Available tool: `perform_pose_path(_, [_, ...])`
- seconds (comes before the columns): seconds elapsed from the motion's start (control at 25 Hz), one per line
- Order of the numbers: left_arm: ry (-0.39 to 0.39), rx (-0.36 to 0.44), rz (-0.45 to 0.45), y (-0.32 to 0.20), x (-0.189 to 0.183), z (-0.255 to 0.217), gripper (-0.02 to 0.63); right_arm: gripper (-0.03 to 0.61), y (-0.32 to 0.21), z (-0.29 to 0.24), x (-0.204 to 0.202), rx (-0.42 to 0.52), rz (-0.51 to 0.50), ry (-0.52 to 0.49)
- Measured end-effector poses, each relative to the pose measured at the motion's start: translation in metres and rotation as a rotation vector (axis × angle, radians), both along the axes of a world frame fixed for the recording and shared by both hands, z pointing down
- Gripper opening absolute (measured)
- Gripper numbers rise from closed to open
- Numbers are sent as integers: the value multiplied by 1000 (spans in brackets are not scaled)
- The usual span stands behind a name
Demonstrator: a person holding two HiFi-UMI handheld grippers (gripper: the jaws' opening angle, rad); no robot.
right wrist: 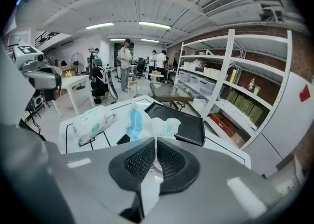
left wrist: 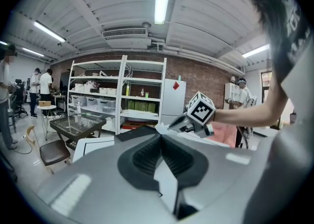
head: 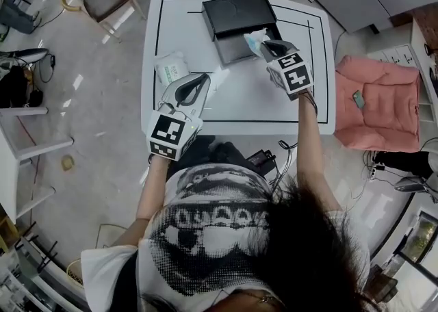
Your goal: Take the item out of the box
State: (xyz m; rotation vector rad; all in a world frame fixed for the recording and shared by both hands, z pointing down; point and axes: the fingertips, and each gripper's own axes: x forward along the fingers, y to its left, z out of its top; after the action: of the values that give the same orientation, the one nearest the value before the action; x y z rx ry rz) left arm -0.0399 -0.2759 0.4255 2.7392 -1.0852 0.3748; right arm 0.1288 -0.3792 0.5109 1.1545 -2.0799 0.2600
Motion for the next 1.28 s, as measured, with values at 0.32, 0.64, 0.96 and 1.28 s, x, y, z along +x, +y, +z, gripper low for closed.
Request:
perform_pose_path(0.32, [-10, 15, 55, 29, 24, -5, 0, 16, 69, -21, 10, 63, 74, -69])
perform_pose_path(0.64, [-20, 34, 105, 66, 53, -10, 0, 15, 153, -26, 25, 76, 156, -145])
perform_pose_path(0.96, [-42, 34, 127, 121, 81, -10, 0, 16, 235, -17, 41, 59, 198, -203])
perform_pose_path(1.28, [-97, 10, 104, 169, 84, -2, 0, 16, 281, -12, 44, 59, 185, -246])
